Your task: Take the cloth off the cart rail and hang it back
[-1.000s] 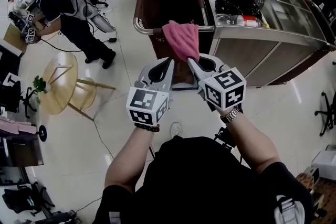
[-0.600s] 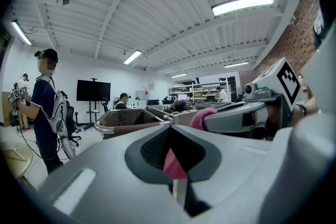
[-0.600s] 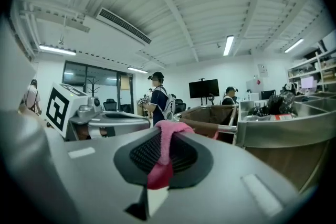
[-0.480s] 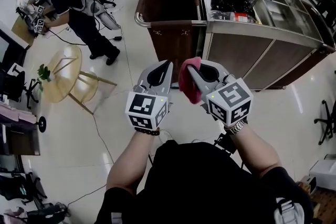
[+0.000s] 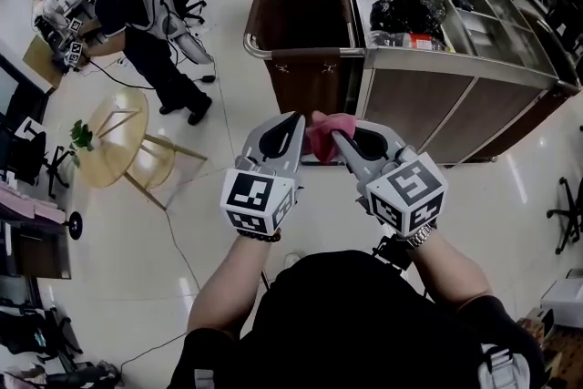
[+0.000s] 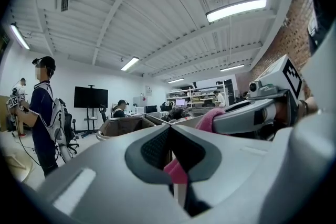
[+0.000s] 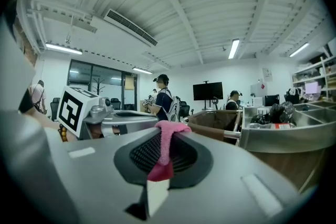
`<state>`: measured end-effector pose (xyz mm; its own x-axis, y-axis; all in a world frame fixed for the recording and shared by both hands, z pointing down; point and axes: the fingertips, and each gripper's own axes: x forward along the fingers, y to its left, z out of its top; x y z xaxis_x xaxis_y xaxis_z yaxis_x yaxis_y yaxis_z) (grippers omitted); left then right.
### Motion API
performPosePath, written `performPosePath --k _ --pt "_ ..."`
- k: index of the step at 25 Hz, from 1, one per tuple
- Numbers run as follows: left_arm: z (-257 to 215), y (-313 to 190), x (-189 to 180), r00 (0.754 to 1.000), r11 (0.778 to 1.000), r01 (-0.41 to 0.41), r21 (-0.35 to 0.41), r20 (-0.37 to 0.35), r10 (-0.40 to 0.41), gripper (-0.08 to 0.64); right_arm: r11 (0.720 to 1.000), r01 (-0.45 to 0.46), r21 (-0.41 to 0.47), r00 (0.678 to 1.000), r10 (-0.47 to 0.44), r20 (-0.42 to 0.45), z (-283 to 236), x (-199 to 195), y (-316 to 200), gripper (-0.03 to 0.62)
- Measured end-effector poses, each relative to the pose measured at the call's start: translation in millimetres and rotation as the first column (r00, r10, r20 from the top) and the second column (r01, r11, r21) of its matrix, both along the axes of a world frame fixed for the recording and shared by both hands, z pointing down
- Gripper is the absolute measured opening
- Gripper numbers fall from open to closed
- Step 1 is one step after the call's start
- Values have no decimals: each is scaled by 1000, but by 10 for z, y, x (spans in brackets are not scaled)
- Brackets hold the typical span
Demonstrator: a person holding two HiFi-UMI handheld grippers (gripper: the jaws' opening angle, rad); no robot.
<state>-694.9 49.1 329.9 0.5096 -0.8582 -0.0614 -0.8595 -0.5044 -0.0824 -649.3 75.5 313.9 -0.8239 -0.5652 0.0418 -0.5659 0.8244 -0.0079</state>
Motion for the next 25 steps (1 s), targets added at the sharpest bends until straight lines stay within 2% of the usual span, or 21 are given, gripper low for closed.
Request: performPosePath --k 12,25 --pt "-16 98 -295 998 998 -63 24 1 63 3 997 -72 28 997 72 -9 -24 -348 87 18" --pt "-37 218 -465 995 995 -102 21 -18 103 3 992 -125 31 992 125 -6 -61 -491 201 18"
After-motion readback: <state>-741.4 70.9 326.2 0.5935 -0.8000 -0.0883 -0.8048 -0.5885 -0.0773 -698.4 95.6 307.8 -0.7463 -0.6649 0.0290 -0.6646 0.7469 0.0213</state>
